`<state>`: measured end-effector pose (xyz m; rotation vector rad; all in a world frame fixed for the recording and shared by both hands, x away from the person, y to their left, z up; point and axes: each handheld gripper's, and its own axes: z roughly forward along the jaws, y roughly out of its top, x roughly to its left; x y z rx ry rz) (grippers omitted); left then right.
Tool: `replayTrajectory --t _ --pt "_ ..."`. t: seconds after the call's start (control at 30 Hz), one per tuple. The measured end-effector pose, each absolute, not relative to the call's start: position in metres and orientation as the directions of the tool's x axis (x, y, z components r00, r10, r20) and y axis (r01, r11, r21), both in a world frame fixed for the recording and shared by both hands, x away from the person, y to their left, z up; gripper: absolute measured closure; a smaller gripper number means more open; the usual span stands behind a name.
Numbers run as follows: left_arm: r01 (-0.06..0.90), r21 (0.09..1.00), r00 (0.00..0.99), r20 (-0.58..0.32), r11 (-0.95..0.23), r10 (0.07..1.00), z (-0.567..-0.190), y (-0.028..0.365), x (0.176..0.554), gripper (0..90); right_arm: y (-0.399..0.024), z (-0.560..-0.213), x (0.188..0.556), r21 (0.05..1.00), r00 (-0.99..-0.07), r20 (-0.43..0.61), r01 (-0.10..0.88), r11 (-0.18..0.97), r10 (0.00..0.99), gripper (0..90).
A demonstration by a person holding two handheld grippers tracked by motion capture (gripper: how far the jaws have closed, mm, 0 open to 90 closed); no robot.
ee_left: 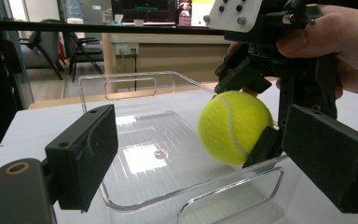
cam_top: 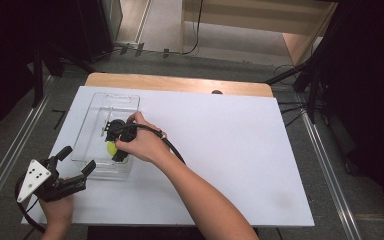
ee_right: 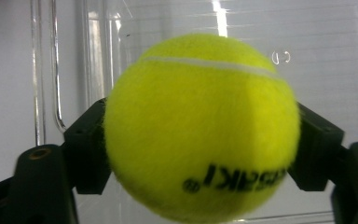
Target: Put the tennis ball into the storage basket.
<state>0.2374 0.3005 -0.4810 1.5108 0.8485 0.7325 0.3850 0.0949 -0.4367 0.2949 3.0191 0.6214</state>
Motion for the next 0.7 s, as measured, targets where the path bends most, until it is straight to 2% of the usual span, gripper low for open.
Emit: replayTrajectory --t 0.2,0.7 --pt "0.103 0.994 0.535 -0.021 -0.04 0.845 -0.481 0.3 0.237 11.1 0.087 -0.426 0.386 0.432 -0.977 -0.018 0.183 0.883 0.212 11.0" --pt "0.1 0.994 0.537 -0.014 -0.047 0.843 -0.481 0.298 0.238 11.1 0.054 -0.414 0.381 0.491 -0.962 0.0 0.238 0.838 0.273 7.7"
